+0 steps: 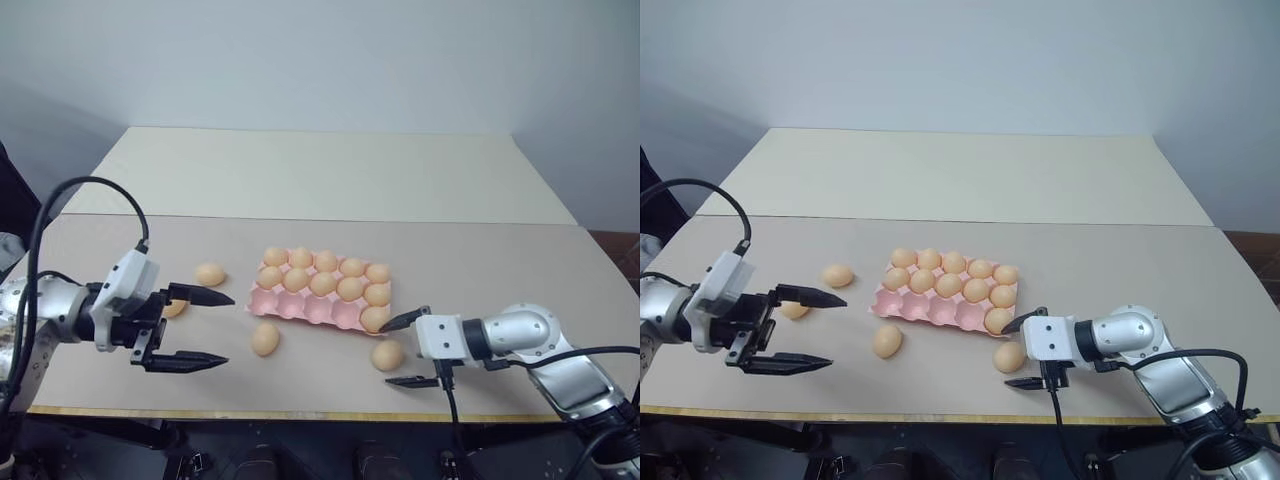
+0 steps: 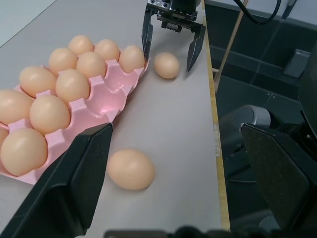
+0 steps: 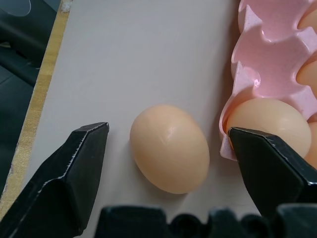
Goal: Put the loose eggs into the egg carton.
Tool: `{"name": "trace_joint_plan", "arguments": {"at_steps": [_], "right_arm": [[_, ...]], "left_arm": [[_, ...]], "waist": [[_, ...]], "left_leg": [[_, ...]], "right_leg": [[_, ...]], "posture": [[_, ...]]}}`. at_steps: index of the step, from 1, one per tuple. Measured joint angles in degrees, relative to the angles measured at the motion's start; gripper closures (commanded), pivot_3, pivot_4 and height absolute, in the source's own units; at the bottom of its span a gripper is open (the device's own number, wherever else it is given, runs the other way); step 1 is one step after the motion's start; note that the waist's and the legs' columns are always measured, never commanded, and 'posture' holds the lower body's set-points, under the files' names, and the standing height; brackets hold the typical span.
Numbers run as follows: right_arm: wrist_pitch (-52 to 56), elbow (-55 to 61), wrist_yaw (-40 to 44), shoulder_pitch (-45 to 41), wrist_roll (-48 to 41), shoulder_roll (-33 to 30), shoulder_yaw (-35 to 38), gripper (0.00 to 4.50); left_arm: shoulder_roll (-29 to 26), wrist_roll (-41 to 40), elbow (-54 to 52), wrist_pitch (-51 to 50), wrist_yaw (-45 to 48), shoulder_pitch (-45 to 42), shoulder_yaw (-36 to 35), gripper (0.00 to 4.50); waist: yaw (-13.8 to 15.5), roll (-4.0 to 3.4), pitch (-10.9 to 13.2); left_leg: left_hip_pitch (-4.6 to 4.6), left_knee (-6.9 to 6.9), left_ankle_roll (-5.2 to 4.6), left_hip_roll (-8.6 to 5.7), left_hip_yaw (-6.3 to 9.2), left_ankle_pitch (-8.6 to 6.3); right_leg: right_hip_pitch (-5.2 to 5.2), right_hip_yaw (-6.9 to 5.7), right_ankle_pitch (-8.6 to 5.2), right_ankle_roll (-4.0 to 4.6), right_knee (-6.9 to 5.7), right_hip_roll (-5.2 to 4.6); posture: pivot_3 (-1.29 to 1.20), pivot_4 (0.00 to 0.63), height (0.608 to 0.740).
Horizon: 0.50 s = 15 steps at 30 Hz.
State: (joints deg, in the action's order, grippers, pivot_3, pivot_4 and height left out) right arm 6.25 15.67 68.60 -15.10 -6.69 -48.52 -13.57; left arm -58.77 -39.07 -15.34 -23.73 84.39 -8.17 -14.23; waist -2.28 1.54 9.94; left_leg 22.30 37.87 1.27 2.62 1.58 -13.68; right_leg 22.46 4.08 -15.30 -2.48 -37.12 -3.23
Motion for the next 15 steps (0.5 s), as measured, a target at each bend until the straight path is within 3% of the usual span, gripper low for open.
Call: {"name": "trace_joint_plan", "arguments": {"at_steps": [6, 15], "right_arm": [[-0.55, 0.03, 0.22, 0.3, 0.29, -0.11, 0.01, 3.02], [-0.54, 0.13, -0.11, 0.49, 0.26, -0.13, 0.1, 3.02]], "left_arm": [[0.0, -0.01, -0.21, 0.0, -0.49, 0.39, -0.09, 0.0], [0.0, -0.04, -0.21, 0.0, -0.62, 1.11, -0.22, 0.0]], "waist": [[0.17, 0.0, 0.0], [0.12, 0.0, 0.0]], "left_leg": [[0.0, 0.0, 0.0, -0.01, 0.0, 0.0], [-0.01, 0.0, 0.0, 0.0, 0.0, 0.0]], "right_leg": [[-0.01, 0.0, 0.0, 0.0, 0.0, -0.01], [-0.01, 0.0, 0.0, 0.0, 0.0, 0.0]], "posture": [[0.0, 0.15, 0.74], [0.0, 0.15, 0.74]]}}
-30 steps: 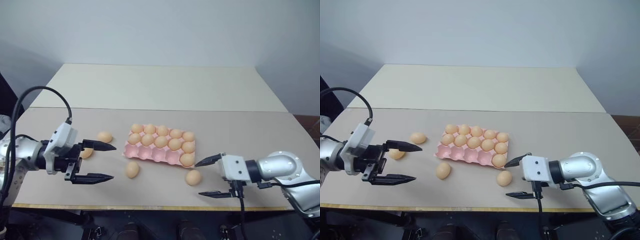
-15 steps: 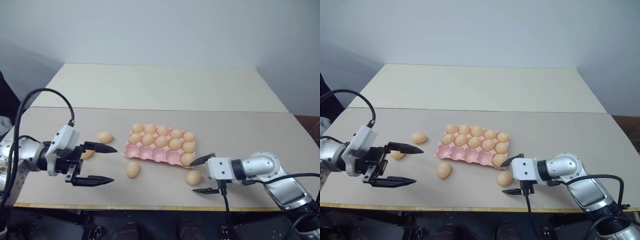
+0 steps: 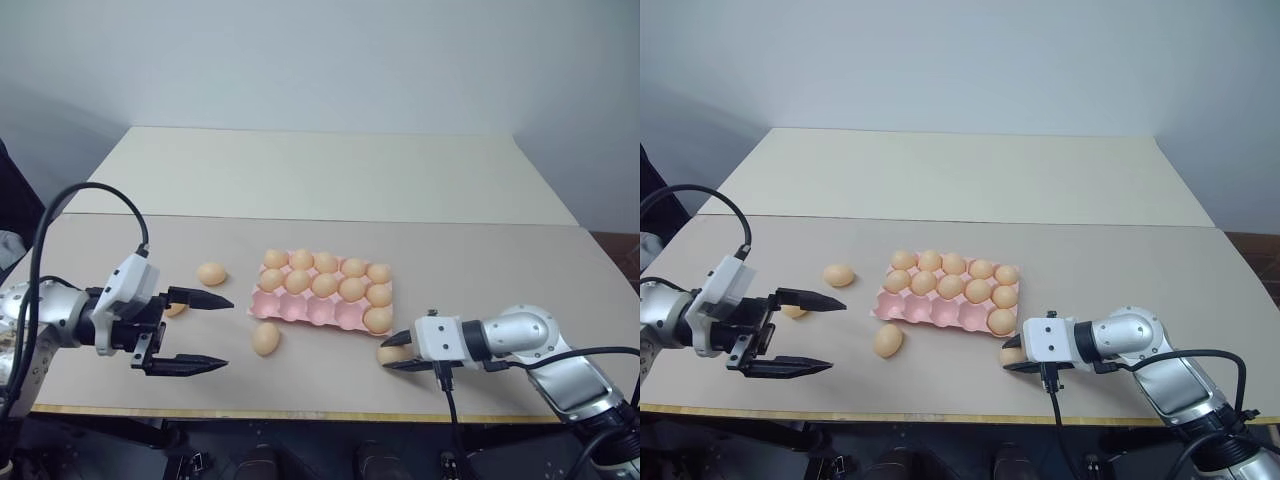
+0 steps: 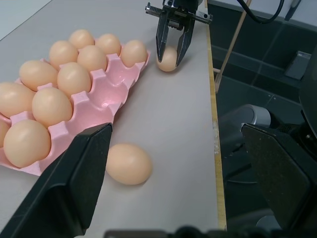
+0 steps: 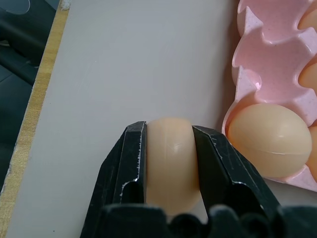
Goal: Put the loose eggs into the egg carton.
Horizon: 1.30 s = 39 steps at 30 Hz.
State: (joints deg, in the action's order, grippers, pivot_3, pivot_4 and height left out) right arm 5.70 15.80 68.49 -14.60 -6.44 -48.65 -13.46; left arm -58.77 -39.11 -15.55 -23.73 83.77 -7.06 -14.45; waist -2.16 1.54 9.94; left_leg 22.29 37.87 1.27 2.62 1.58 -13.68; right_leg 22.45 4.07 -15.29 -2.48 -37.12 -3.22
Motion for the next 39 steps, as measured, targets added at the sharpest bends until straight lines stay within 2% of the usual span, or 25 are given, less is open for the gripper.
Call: {"name": "trace_joint_plan", "arguments": {"at_steps": [4, 7, 11, 15, 23, 26, 32, 33, 39], "right_arm": [[0.59, 0.09, 0.05, -0.66, -1.73, 0.0, 1.03, 3.02], [4.74, 1.65, -0.13, -3.86, -6.46, 0.48, 3.8, 3.02], [8.94, 2.83, -2.48, -10.82, -9.8, 4.95, 5.16, 3.02], [8.94, -0.01, -5.46, -14.64, -6.68, 9.85, 1.75, 3.02], [4.31, -7.53, -7.44, -16.36, 1.58, 12.86, -4.44, 3.02], [3.99, -8.45, -7.69, -16.41, 3.23, 13.56, -5.83, 2.33], [4.12, -7.39, -6.78, -15.9, 2.43, 12.35, -4.95, 0.24], [4.22, -6.55, -6.28, -15.33, 1.33, 11.53, -3.71, 0.03], [7.71, -1.02, -3.33, -12.34, -6.95, 6.73, 3.74, 0.03]], "left_arm": [[0.0, 0.01, 0.11, 0.04, -0.02, -0.06, -0.13, 0.0], [0.0, -0.03, 1.12, 0.02, -0.57, -0.81, -0.75, 0.0], [0.17, -1.42, 2.46, -0.54, -2.63, -3.17, -3.3, 0.0], [0.57, -1.78, 2.69, -1.38, -4.17, -3.82, -3.91, 0.0], [0.63, -1.8, 2.51, -1.81, -4.52, -3.78, -4.13, 0.0], [0.63, -1.79, 2.51, -1.88, -4.67, -3.78, -4.13, 0.0], [0.63, -1.69, 2.51, -2.43, -5.34, -3.29, -4.37, 0.0], [0.63, -1.67, 2.51, -2.43, -5.55, -3.08, -4.47, 0.0], [0.62, -1.31, 2.72, -2.37, -5.73, -1.67, -4.72, 0.0]], "waist": [[0.0, 0.0, 0.0], [-0.16, 0.0, 0.0], [-0.36, 0.0, 0.0], [-0.29, 0.0, 0.0], [-0.04, -0.01, 0.01], [-0.15, -0.01, 0.01], [-0.11, -0.01, 0.01], [-0.04, -0.01, 0.01], [-0.04, -0.01, 0.01]], "left_leg": [[0.0, 0.0, 0.0, 0.0, 0.0, 0.0], [-0.02, 0.0, 0.0, 0.02, 0.01, 0.0], [-0.04, 0.0, 0.0, 0.12, 0.04, 0.0], [0.02, -0.01, 0.0, 0.1, 0.02, 0.0], [0.08, -0.01, 0.0, 0.09, 0.01, 0.0], [0.07, 0.0, 0.0, 0.09, 0.02, 0.0], [0.08, -0.01, 0.0, 0.09, 0.02, 0.0], [0.09, -0.01, 0.0, 0.09, 0.02, 0.0], [0.06, -0.01, 0.0, 0.1, 0.02, 0.0]], "right_leg": [[0.0, 0.0, 0.0, 0.0, 0.0, 0.0], [0.0, 0.0, 0.01, 0.01, -0.03, 0.02], [0.01, -0.01, 0.02, 0.05, -0.04, 0.13], [0.04, 0.0, 0.01, 0.06, -0.02, 0.1], [0.16, 0.0, 0.02, 0.07, -0.08, 0.1], [0.16, 0.0, 0.03, 0.08, -0.1, 0.1], [0.16, 0.0, 0.03, 0.08, -0.09, 0.1], [0.16, 0.0, 0.03, 0.08, -0.09, 0.09], [0.14, 0.0, 0.03, 0.08, -0.09, 0.1]], "posture": [[0.0, 0.15, 0.74], [0.0, 0.15, 0.74], [0.0, 0.15, 0.74], [0.0, 0.15, 0.74], [0.0, 0.15, 0.74], [0.0, 0.15, 0.74], [0.0, 0.15, 0.74], [0.0, 0.15, 0.74], [0.0, 0.15, 0.74]]}}
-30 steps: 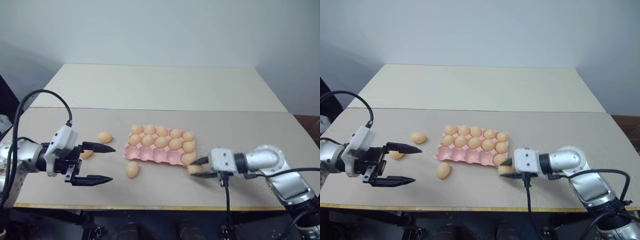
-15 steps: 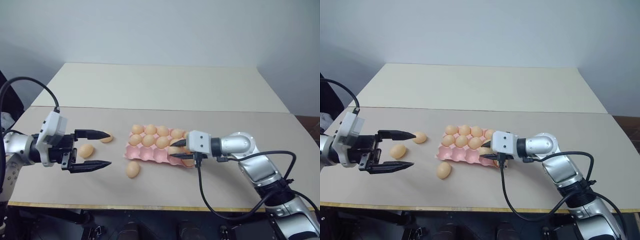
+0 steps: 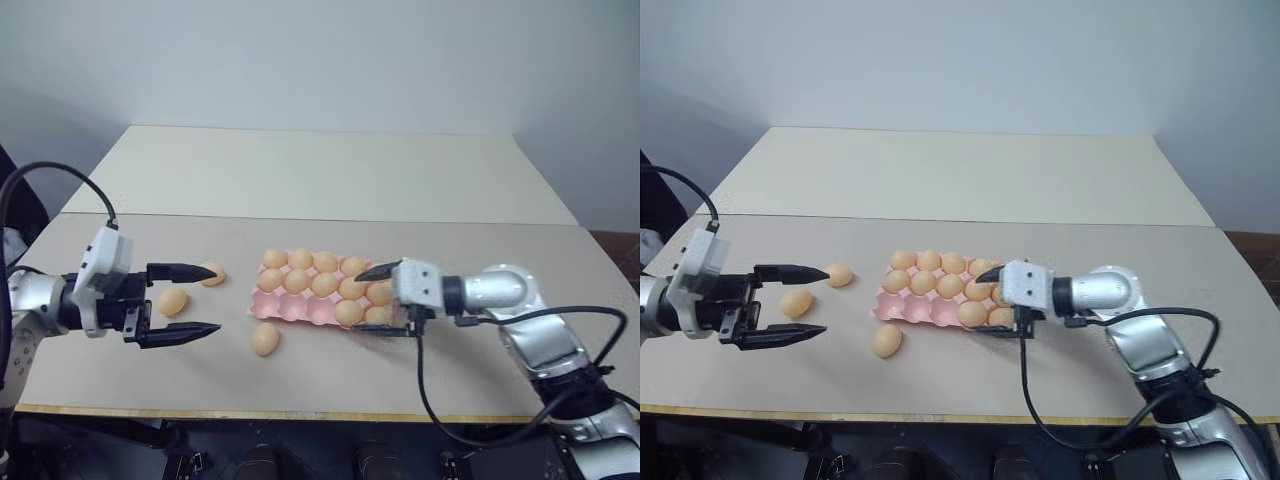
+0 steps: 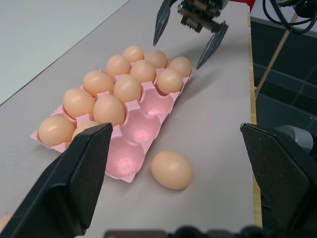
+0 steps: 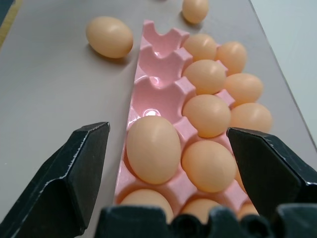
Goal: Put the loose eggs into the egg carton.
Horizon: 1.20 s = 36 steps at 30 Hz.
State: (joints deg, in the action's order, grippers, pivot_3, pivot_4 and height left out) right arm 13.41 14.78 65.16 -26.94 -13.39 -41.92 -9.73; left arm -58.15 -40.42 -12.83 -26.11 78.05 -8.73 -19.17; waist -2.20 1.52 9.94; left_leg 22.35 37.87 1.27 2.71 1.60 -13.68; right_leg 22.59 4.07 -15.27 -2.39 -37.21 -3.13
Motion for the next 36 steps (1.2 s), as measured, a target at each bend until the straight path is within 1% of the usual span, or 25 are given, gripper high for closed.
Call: {"name": "trace_joint_plan", "arguments": {"at_steps": [4, 8, 10, 13, 18, 24, 27, 31, 36], "right_arm": [[4.08, 2.62, 2.53, 2.69, -7.23, -4.79, 7.42, 0.03], [9.82, 3.09, 7.01, 7.19, -16.24, -12.64, 18.4, 0.03], [11.39, 2.63, 8.76, 8.3, -18.97, -15.32, 22.97, 0.03], [12.49, 2.3, 11.24, 11.0, -21.69, -18.03, 26.85, 0.03], [12.47, 2.17, 10.94, 11.9, -21.7, -18.31, 27.32, 0.03], [12.46, 2.73, 9.97, 11.54, -21.7, -17.94, 26.11, 0.03], [12.45, 2.82, 9.54, 10.65, -21.71, -17.58, 25.64, 0.03], [12.46, 3.97, 8.68, 9.56, -21.73, -16.26, 23.76, 0.03], [12.47, 5.28, 7.67, 9.29, -21.99, -15.6, 23.53, 0.03]], "left_arm": [[-0.28, 0.73, 1.07, 0.3, 0.31, 1.05, -0.9, 0.0], [-2.22, 1.23, 3.06, 1.12, 1.9, 3.11, -4.01, 0.0], [-3.02, 1.35, 4.22, 1.45, 2.92, 4.04, -5.86, 0.0], [-3.8, 1.76, 5.25, 2.3, 4.77, 5.41, -7.33, 0.0], [-4.13, 2.14, 6.26, 2.44, 5.47, 5.74, -7.86, 0.0], [-4.1, 2.74, 6.23, 2.72, 4.47, 5.74, -7.87, 0.0], [-3.23, 6.68, 7.39, 3.99, -0.47, 4.56, -6.96, 0.0], [-1.2, 14.5, 13.59, 6.05, -9.02, 1.75, -2.14, 0.0], [0.24, 21.49, 21.89, 9.22, -13.72, -2.66, 3.96, 0.0]], "waist": [[0.03, 0.0, 0.0], [0.15, -0.01, 0.02], [0.12, -0.01, 0.02], [-0.15, -0.01, 0.02], [-0.26, -0.01, 0.02], [-0.16, -0.02, 0.03], [-0.11, -0.02, 0.03], [-0.13, -0.02, 0.03], [0.06, -0.02, 0.03]], "left_leg": [[-0.01, 0.0, 0.0, 0.0, -0.01, 0.0], [0.0, -0.01, 0.0, 0.0, -0.03, 0.0], [-0.04, -0.02, 0.0, 0.01, -0.03, 0.0], [-0.08, -0.02, 0.0, 0.04, -0.07, 0.0], [-0.08, -0.02, 0.0, 0.06, -0.1, 0.0], [0.0, -0.02, 0.0, 0.04, -0.1, 0.0], [-0.07, -0.02, 0.0, 0.04, -0.09, 0.0], [-0.07, -0.02, 0.0, 0.04, -0.08, 0.0], [0.08, -0.02, 0.0, 0.01, -0.07, 0.0]], "right_leg": [[-0.03, 0.0, 0.0, 0.0, 0.02, 0.0], [-0.02, 0.0, -0.01, 0.01, 0.06, -0.02], [-0.05, 0.0, -0.02, 0.02, 0.06, -0.02], [-0.06, 0.01, -0.03, 0.04, 0.05, 0.0], [-0.05, 0.02, -0.05, 0.03, 0.05, 0.01], [0.0, 0.02, -0.05, 0.03, 0.07, -0.02], [-0.03, 0.02, -0.04, 0.03, 0.04, 0.0], [-0.06, 0.02, -0.04, 0.03, 0.05, 0.01], [0.06, 0.01, -0.04, 0.03, 0.05, -0.01]], "posture": [[0.0, 0.15, 0.74], [0.0, 0.15, 0.74], [0.0, 0.15, 0.74], [0.0, 0.15, 0.74], [0.0, 0.15, 0.74], [0.0, 0.15, 0.74], [0.0, 0.15, 0.74], [0.0, 0.15, 0.74], [0.0, 0.15, 0.74]]}}
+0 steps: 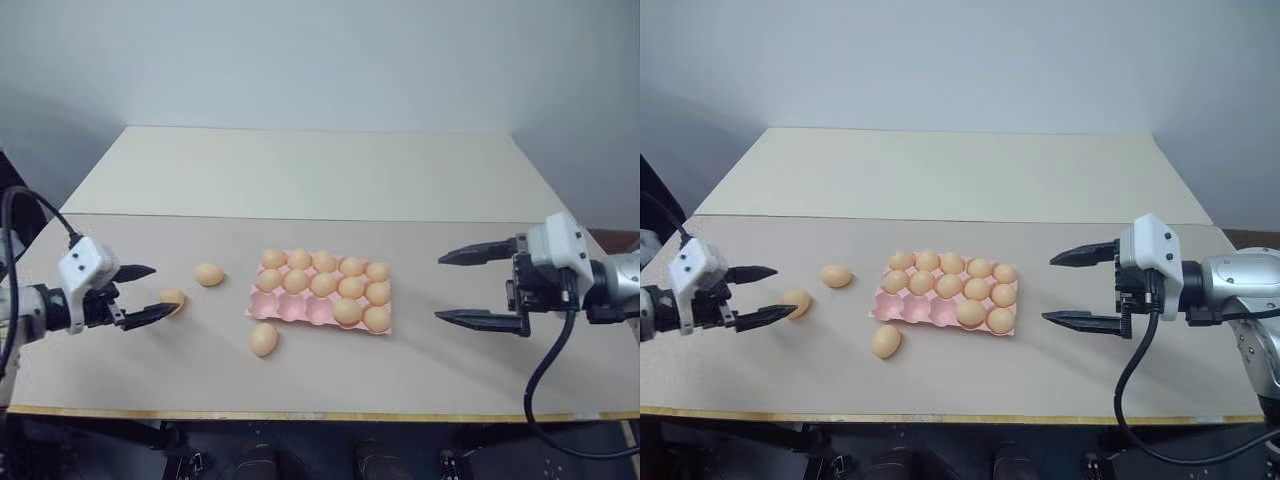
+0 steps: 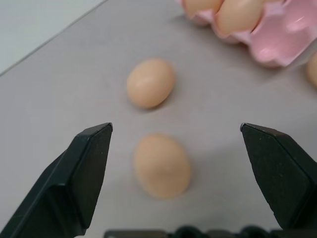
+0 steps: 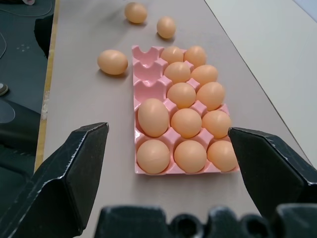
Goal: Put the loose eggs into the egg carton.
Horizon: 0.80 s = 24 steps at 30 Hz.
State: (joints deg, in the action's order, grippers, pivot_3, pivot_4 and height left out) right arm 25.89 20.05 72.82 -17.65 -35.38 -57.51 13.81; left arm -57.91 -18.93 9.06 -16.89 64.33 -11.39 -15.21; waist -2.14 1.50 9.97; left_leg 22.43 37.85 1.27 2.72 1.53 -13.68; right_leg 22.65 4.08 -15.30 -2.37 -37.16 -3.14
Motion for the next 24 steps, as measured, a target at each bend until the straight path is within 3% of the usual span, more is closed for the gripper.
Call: {"name": "trace_joint_plan", "arguments": {"at_steps": [12, 15, 20, 24], "right_arm": [[0.22, 2.11, -1.9, 0.45, -1.92, 0.18, 0.08, 0.03], [0.45, 2.32, -2.28, 0.94, -1.99, 0.17, 0.38, 0.0], [0.61, 3.03, -2.98, 1.85, -2.19, 0.17, 0.77, 0.0], [0.62, 3.02, -3.19, 1.96, -2.21, 0.19, 0.77, 0.0]], "left_arm": [[5.82, 9.9, 22.53, 11.14, 1.64, -13.87, 12.11, 0.0], [6.17, 11.14, 24.95, 12.32, 1.78, -15.92, 13.16, 0.51], [6.42, 11.9, 26.67, 13.49, 2.93, -17.19, 14.02, 2.09], [5.22, 11.43, 25.14, 13.34, 4.33, -15.61, 13.36, 2.09]], "waist": [[1.2, 0.0, 0.0], [1.25, 0.0, -0.01], [1.28, 0.0, -0.02], [0.88, -0.01, -0.02]], "left_leg": [[-0.01, 0.01, 0.0, -0.01, 0.0, 0.0], [-0.05, 0.01, 0.0, -0.02, 0.01, 0.0], [-0.15, 0.01, -0.01, -0.01, 0.01, 0.01], [-0.13, 0.01, -0.01, 0.0, 0.01, 0.01]], "right_leg": [[-0.01, 0.0, 0.01, 0.01, -0.04, 0.02], [-0.04, 0.0, 0.01, 0.0, -0.07, 0.01], [-0.13, 0.0, 0.01, 0.0, -0.12, 0.01], [-0.1, 0.01, 0.01, 0.0, -0.11, 0.02]], "posture": [[0.0, 0.15, 0.74], [0.0, 0.15, 0.74], [0.0, 0.15, 0.74], [0.0, 0.15, 0.74]]}}
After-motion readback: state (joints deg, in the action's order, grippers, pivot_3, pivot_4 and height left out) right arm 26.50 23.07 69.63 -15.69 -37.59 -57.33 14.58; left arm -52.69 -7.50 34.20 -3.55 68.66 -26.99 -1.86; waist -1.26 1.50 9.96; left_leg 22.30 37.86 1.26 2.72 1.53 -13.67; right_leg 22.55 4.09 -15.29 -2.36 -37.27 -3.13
